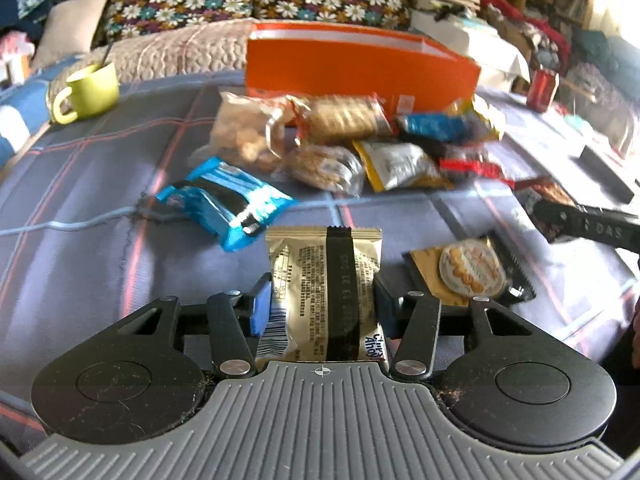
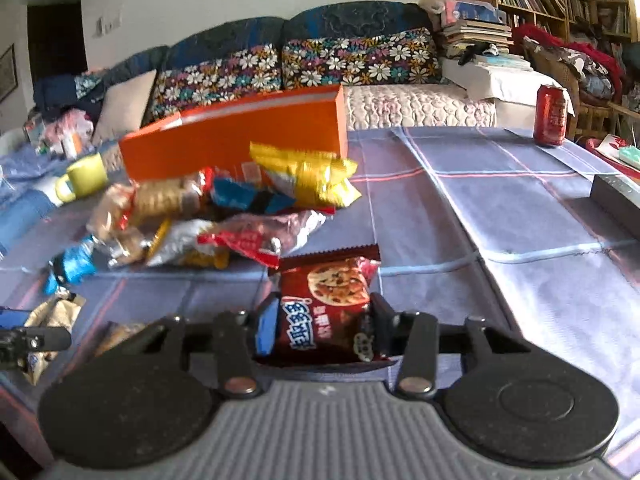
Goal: Organize snacks
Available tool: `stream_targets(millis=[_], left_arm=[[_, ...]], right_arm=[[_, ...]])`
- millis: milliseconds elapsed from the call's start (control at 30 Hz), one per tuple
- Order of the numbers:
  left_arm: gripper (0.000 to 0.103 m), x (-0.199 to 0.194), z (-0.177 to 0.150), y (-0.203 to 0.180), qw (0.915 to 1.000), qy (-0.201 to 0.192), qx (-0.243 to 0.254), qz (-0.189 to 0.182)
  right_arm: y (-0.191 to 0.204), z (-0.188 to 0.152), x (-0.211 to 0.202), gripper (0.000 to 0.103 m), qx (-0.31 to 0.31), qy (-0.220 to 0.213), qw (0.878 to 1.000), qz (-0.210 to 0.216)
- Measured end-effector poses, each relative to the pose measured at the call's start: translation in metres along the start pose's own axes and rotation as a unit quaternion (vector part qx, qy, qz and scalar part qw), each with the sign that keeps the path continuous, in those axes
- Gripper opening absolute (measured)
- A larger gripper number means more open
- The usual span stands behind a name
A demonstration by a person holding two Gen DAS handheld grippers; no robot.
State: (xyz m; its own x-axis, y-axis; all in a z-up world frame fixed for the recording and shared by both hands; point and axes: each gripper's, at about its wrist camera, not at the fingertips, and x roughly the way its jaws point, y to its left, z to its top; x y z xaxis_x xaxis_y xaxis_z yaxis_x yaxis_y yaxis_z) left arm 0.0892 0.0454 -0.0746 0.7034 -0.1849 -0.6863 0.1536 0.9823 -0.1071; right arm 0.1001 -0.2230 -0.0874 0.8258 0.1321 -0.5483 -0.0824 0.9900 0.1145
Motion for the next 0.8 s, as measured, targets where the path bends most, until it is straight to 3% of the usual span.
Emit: stream_targets(millis=[67,100,133,233,300,333,367,433,600,700,800], left_arm=[[0.014,-0.01,0.013,0.008,0.9997,-0.011,-0.014,-0.014],[0.014,-0.014,0.02,0.011,0.9995,-0.018,-0.019,-0.02],[0.014,-0.017,0.031,0.014,0.999,-0.026,-0.025,-0.027],[0.014,-0.018,0.064,0.02,0.9971,-0.053,-0.031,-0.045],[0.014,-0.015,0.077,0.021,0.9974,-0.056,-0.021,-0.039],[0.014,-0.014,0.077,0.022,0.9977,-0.054,-0.019,-0.037],[0.014,-0.012,0.074,0.022,0.9977,-0.051,-0.016,-0.041],[0.014,-0.004,0.059,0.022,0.9985,-0.029,-0.011,-0.046],[0.014,0.019,0.02,0.02,0.9985,0.038,-0.015,-0.037],[0.024,0.018,0.015,0.016,0.9992,0.032,-0.002,-0.025],[0.043,0.018,0.023,0.014,0.9997,0.017,0.013,-0.014]], right_arm=[[0.0,0.008,-0.011,0.043,0.01,-0.012,1.0,0.013],[0.0,0.016,-0.017,0.035,0.014,-0.021,0.999,0.022],[0.001,0.028,-0.022,0.021,0.016,-0.034,0.999,0.034],[0.01,0.068,-0.023,0.021,-0.008,-0.066,0.997,0.044],[0.012,0.081,-0.017,0.028,-0.026,-0.072,0.997,0.014],[0.009,0.081,-0.016,0.047,-0.019,-0.064,0.998,0.008],[0.005,0.079,-0.016,0.073,-0.012,-0.049,0.999,0.007],[0.003,0.064,-0.017,0.089,-0.017,-0.016,1.0,0.001],[0.014,0.017,-0.012,0.089,-0.033,0.058,0.998,-0.002],[0.015,0.002,-0.002,0.087,-0.011,0.081,0.997,0.005],[0.015,-0.003,0.004,0.085,0.004,0.084,0.996,0.012]])
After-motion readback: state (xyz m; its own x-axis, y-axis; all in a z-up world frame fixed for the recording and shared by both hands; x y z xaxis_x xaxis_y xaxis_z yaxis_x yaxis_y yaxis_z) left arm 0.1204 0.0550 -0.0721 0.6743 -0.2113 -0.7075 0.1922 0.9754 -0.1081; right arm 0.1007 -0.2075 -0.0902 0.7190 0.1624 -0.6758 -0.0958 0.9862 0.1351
